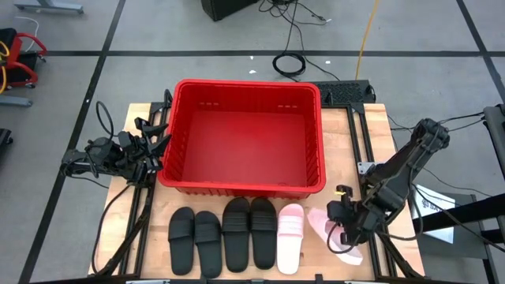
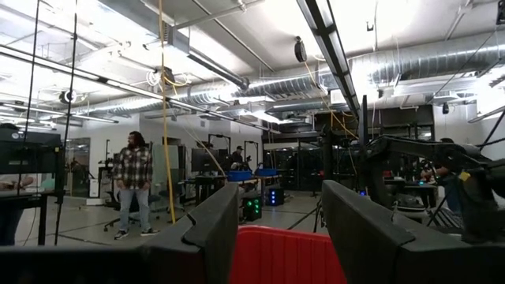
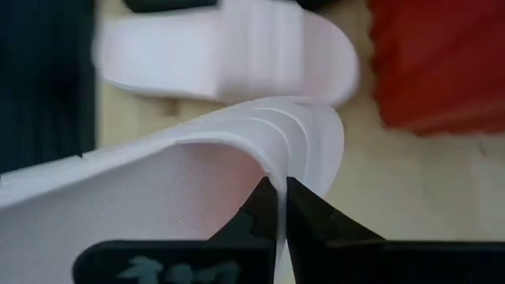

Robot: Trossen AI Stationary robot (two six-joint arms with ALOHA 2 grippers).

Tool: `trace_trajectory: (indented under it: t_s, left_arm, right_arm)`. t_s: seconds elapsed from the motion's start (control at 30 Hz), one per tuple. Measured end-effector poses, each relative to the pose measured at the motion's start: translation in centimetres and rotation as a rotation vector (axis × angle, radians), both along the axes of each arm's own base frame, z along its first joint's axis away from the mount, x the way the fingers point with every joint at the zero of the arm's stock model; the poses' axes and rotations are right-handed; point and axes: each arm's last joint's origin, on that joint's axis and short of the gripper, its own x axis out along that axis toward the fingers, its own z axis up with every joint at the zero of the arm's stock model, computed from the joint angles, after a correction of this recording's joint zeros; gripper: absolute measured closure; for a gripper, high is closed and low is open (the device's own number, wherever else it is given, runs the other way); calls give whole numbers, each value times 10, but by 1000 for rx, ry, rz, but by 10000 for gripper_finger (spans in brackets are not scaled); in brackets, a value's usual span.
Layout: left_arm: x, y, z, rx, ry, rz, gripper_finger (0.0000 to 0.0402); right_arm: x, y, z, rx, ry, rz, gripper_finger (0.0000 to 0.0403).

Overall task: Pick and place slides into bin
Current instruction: Put the pink slipper into the red bin

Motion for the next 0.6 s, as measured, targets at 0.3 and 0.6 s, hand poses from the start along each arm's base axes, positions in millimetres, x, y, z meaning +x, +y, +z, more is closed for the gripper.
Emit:
trace_trajectory:
  t_s: [0.3, 0.6]
  left_arm:
    - [0, 0, 0, -1, 0, 0, 213]
    - [0, 0, 0, -2, -1, -1, 213]
  right_arm:
    - [5, 5, 14, 82, -145, 103, 403]
    - [20, 4, 27, 86, -324, 222, 403]
